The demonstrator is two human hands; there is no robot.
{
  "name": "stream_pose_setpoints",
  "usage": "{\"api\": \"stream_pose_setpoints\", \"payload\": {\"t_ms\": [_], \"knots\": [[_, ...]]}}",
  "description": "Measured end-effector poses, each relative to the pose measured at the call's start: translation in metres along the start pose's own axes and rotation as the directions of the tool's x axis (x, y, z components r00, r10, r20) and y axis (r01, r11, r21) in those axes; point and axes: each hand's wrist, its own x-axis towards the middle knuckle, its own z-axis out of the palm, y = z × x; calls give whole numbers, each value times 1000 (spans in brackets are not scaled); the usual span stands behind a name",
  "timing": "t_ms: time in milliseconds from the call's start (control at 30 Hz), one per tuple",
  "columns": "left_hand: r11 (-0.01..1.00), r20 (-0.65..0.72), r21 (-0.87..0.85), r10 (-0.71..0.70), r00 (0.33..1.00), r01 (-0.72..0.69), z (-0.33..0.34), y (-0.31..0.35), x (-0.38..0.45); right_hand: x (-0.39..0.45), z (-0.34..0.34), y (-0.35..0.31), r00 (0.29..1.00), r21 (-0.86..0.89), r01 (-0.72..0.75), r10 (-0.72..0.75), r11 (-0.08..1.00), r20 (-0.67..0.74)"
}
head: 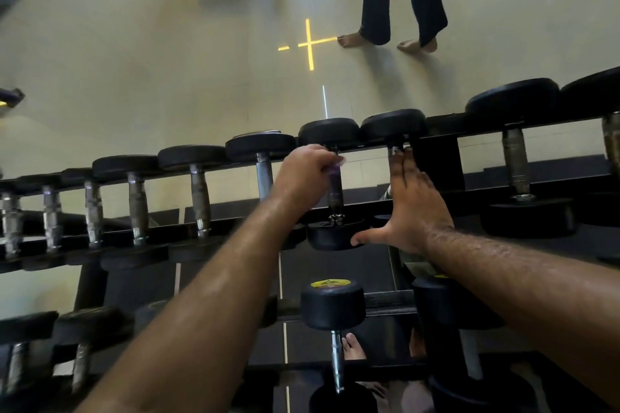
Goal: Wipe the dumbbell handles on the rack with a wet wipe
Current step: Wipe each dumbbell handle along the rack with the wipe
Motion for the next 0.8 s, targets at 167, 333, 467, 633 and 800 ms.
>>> {"api": "stream_pose_setpoints", "payload": {"t_ms": [167,333,467,633,800], "knots": [[982,104,180,40,994,-58,35,3,-31,0,0,1,1000,1,-6,6,1000,10],[996,174,12,86,981,-89,1,-6,-25,1,0,2,1000,2,-2,2,1000,15],[997,-263,76,-1,965,22,25,-5,-11,-1,0,0,1000,-5,-1,1,1000,8],[999,137,22,-40,990,37,22,-6,-41,-1,-2,0,1000,-18,17,-17,1000,11],[978,336,-65,-168,927,201,-8,1,-27,-1,1,1,1000,-21,13,-13,1000,-4]]}}
